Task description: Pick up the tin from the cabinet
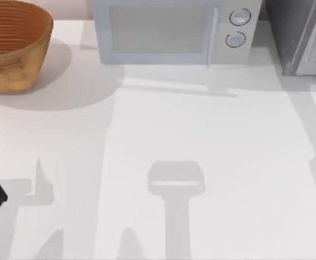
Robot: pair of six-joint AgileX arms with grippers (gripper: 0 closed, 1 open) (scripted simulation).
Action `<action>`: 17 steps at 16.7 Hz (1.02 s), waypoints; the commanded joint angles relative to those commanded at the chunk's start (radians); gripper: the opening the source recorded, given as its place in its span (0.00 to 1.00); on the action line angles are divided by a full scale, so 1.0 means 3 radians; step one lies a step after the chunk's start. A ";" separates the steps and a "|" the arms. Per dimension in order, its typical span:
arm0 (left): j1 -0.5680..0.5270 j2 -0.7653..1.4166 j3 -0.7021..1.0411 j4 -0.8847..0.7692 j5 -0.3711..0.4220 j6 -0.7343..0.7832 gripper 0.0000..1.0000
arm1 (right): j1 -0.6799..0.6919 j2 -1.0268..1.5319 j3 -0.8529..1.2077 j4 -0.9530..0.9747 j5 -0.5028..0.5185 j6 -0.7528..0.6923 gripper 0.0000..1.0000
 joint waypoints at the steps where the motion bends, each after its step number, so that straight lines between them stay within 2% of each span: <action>1: 0.0000 0.0000 0.0000 0.0000 0.0000 0.0000 1.00 | 0.0000 0.0000 0.0000 0.0000 0.0000 0.0000 1.00; 2: 0.0000 0.0000 0.0000 0.0000 0.0000 0.0000 1.00 | 0.0000 0.0000 0.0000 0.0000 0.0000 0.0000 1.00; 15: 0.0000 0.0000 0.0000 0.0000 0.0000 0.0000 1.00 | 0.0000 0.0000 0.0000 0.0000 0.0000 0.0000 0.02; 17: 0.0000 0.0000 0.0000 0.0000 0.0000 0.0000 1.00 | 0.0000 0.0000 0.0000 0.0000 0.0000 0.0000 0.00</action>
